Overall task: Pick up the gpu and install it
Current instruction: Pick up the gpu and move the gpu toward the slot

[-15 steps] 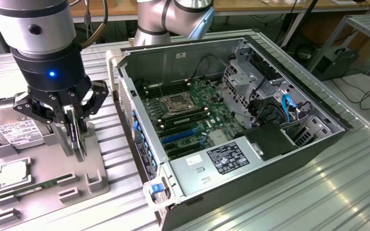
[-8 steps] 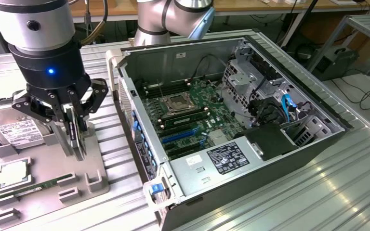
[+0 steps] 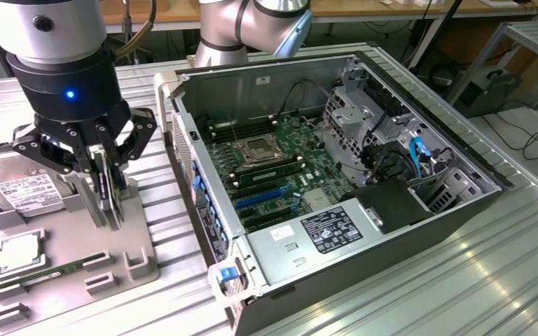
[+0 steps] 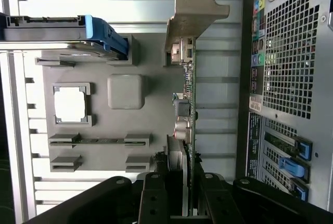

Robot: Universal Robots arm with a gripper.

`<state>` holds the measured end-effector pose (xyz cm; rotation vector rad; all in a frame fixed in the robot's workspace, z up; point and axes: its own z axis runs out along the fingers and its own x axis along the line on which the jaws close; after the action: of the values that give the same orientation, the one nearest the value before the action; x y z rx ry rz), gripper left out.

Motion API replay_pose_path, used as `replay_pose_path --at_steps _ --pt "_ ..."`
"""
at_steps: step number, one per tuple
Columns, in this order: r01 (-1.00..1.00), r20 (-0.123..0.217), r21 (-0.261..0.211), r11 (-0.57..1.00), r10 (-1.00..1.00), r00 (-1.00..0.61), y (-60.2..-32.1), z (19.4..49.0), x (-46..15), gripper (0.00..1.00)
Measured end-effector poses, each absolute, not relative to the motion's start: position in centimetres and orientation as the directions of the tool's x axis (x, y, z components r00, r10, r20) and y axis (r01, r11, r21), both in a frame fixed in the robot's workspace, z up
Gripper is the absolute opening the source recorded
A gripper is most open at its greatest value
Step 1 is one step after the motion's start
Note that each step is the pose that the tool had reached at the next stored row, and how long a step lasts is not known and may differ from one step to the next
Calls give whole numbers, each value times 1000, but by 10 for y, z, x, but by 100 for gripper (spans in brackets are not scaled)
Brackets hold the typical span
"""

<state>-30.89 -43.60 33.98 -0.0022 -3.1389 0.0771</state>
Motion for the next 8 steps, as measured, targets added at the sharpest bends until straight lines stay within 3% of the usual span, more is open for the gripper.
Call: replay_pose_path --at_steps 8 --pt "1 2 -52 999 1 -1000 -436 349 -309 28"
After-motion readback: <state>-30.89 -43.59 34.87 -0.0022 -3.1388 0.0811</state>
